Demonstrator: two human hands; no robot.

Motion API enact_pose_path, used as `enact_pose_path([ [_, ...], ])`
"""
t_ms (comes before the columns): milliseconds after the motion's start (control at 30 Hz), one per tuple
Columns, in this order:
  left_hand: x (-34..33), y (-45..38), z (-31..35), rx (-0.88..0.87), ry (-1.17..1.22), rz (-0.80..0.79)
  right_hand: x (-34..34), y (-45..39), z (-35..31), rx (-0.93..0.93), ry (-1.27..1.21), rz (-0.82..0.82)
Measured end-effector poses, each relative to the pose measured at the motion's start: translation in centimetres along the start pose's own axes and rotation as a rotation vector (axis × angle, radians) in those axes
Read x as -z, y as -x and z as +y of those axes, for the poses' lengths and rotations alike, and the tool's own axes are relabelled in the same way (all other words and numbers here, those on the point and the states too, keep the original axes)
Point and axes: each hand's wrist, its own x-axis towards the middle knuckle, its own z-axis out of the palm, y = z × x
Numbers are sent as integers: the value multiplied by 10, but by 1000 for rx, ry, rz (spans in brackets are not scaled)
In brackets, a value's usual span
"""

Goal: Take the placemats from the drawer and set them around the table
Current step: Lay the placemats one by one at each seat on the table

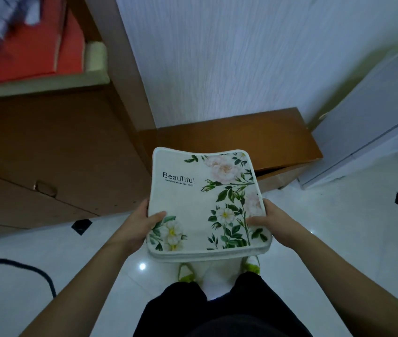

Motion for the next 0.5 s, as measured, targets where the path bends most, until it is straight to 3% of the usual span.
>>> enact_pose_path([
  [200,-21,20,21,-30,18,-31,12,19,-22,37,-76,195],
  [367,-65,34,43,-90,28,-5,38,27,-36,197,-140,237],
  [500,-108,40,53,-65,188,54,66,34,-37,296,-66,290],
])
